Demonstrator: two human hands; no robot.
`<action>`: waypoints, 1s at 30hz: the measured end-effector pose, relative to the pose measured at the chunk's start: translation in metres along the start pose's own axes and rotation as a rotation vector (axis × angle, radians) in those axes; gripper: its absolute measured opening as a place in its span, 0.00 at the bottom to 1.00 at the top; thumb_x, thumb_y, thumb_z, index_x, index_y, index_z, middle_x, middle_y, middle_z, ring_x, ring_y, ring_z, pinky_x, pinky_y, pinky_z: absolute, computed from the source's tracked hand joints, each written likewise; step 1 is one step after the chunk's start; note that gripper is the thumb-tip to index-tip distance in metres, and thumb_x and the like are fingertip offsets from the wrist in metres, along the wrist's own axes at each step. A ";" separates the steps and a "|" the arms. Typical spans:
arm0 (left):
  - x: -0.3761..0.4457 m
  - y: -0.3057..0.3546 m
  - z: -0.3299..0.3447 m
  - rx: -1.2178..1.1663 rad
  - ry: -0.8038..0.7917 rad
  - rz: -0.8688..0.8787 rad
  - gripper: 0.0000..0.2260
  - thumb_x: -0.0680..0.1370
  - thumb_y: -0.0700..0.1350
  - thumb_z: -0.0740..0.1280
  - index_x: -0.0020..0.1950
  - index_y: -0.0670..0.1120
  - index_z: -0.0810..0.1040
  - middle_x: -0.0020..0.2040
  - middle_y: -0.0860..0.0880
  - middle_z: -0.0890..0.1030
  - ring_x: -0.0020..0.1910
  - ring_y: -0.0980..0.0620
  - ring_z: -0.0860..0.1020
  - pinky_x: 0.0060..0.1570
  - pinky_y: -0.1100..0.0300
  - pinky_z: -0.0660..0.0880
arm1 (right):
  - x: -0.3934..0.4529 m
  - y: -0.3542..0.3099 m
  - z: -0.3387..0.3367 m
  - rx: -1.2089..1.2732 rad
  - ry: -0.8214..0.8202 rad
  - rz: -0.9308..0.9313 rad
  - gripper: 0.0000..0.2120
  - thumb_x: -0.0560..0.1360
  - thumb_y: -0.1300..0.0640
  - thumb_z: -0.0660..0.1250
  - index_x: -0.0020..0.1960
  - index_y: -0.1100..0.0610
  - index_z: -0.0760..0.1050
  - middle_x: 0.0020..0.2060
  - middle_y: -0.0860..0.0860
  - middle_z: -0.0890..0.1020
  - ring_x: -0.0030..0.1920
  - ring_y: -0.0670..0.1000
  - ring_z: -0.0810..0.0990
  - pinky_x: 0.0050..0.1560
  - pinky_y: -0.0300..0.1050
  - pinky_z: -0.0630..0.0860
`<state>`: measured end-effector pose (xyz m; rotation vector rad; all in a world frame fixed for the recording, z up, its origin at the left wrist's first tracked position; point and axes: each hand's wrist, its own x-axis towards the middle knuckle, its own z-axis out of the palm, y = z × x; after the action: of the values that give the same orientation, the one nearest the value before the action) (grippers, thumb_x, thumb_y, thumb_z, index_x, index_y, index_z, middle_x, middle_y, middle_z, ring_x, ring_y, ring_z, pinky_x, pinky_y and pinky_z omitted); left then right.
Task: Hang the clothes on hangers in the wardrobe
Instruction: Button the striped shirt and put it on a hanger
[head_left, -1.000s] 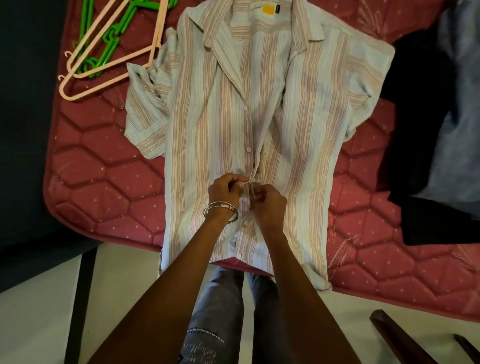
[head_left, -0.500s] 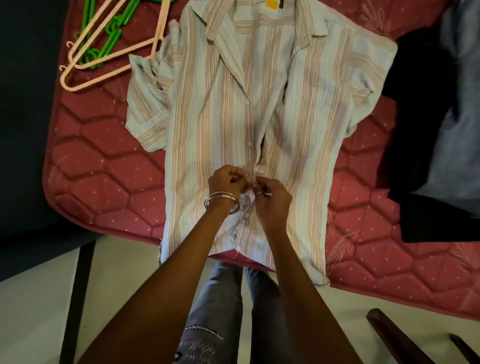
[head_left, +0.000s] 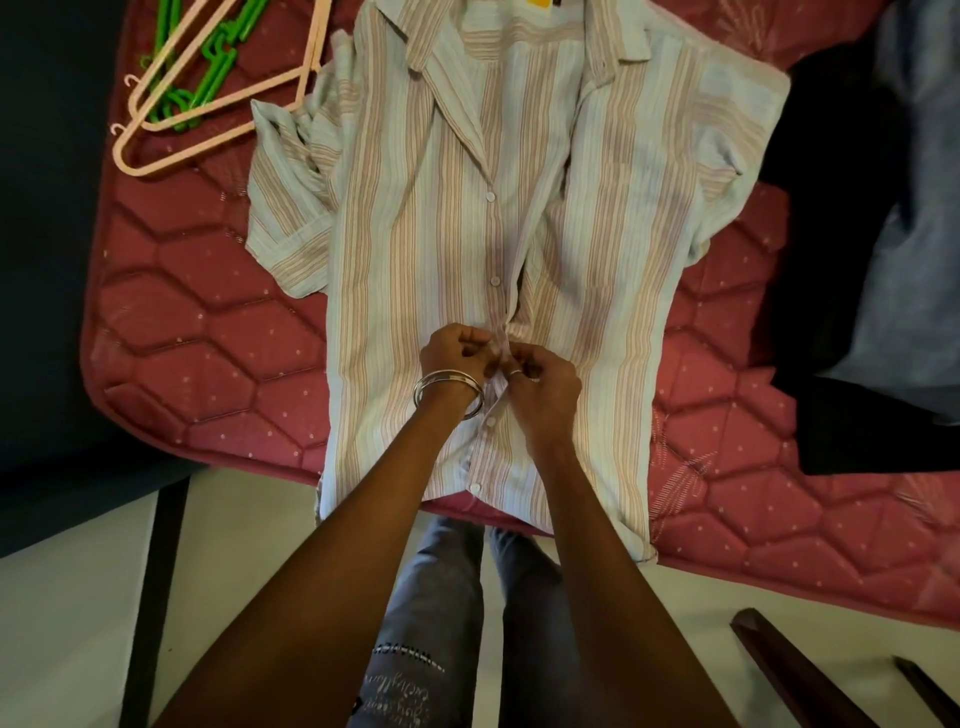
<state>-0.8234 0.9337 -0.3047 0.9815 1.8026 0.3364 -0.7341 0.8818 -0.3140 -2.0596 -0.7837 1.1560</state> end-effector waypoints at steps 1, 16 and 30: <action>0.001 -0.001 0.000 -0.006 0.002 -0.008 0.08 0.73 0.35 0.71 0.52 0.37 0.80 0.46 0.41 0.83 0.40 0.48 0.81 0.42 0.61 0.78 | 0.000 0.000 -0.001 0.014 -0.026 0.007 0.09 0.75 0.60 0.69 0.54 0.60 0.82 0.44 0.53 0.85 0.44 0.50 0.83 0.52 0.52 0.80; 0.005 0.003 -0.004 0.008 -0.041 -0.014 0.09 0.72 0.35 0.72 0.52 0.36 0.81 0.47 0.40 0.83 0.45 0.43 0.82 0.47 0.53 0.80 | 0.010 -0.002 -0.016 -0.048 -0.136 -0.172 0.09 0.72 0.64 0.72 0.52 0.63 0.83 0.44 0.56 0.86 0.42 0.49 0.84 0.48 0.43 0.81; 0.002 0.000 -0.010 -0.200 -0.133 -0.064 0.08 0.68 0.32 0.75 0.43 0.40 0.81 0.39 0.42 0.83 0.35 0.47 0.83 0.41 0.54 0.82 | 0.002 0.007 -0.016 0.396 -0.077 0.237 0.06 0.73 0.68 0.69 0.46 0.60 0.82 0.38 0.55 0.84 0.41 0.54 0.84 0.48 0.55 0.81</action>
<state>-0.8326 0.9368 -0.3015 0.7862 1.6414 0.3947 -0.7181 0.8755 -0.3140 -1.8132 -0.3135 1.4003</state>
